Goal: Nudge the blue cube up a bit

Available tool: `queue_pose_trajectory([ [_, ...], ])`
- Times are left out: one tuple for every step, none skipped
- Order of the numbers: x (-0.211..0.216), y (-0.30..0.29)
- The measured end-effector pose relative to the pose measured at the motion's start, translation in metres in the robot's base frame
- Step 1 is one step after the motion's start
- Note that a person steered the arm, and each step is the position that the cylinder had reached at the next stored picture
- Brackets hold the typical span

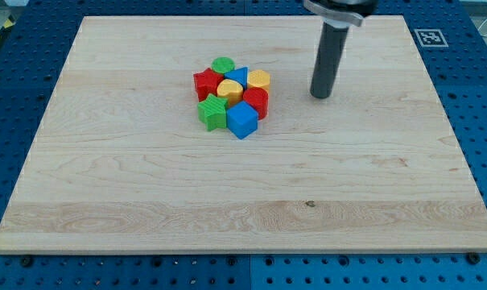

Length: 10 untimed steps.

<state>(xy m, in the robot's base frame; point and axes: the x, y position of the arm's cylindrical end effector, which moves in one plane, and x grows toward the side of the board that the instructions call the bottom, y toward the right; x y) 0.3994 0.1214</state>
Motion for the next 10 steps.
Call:
queue_pose_trajectory([
  [0.05, 0.005],
  [0.082, 0.002],
  [0.084, -0.014],
  [0.08, -0.035],
  [0.076, -0.054],
  [0.075, -0.074],
  [0.075, -0.094],
  [0.074, -0.115],
  [0.071, -0.136],
  [0.071, -0.148],
])
